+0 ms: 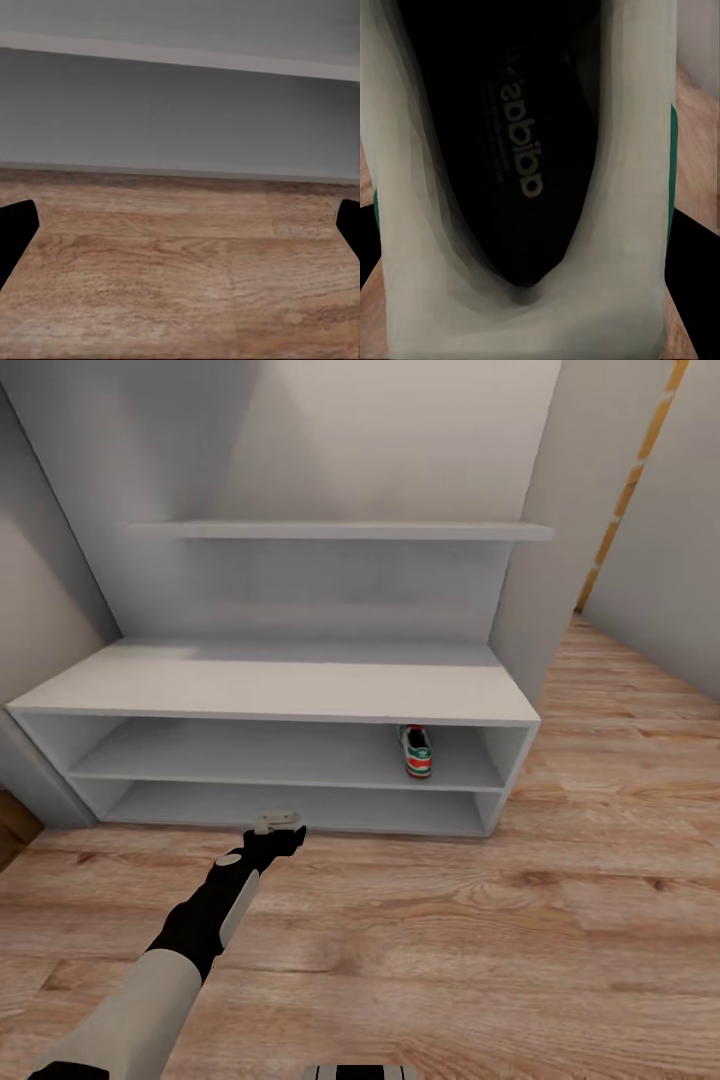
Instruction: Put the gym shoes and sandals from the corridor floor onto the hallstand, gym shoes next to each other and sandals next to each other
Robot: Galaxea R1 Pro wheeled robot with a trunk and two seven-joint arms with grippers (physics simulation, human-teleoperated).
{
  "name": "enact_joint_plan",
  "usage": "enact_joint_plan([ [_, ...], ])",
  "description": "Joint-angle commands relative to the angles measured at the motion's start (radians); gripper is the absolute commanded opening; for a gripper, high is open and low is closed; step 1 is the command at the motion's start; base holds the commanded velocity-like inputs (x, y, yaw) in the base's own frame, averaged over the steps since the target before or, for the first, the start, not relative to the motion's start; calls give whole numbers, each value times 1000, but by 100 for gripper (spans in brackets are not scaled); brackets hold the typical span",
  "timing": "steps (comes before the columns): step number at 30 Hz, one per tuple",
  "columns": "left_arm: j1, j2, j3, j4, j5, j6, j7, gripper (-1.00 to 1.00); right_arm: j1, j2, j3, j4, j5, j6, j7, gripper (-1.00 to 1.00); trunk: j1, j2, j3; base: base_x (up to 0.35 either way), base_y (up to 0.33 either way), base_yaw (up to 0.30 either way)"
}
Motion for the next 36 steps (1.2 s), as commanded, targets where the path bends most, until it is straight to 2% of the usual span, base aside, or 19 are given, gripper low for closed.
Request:
enact_joint_plan([
  [1,0,0,0,-1,10,5,-1,100,-1,0,0,-1,3,5,0,-100,-1,0,-1,-205,258,0],
  [13,-1,0,0,-1,10,5,-1,100,-1,0,0,-1,3,5,0,-100,-1,0,-1,-203,259,0],
  [30,-1,0,-1,-1,10,6,-1,100,-1,0,2,-1,3,5,0,-100,-1,0,-1,-12,316,0],
  [36,0,0,-1,-1,10,6,-1,100,-1,0,2,-1,3,5,0,-100,-1,0,-1,0,111,0],
])
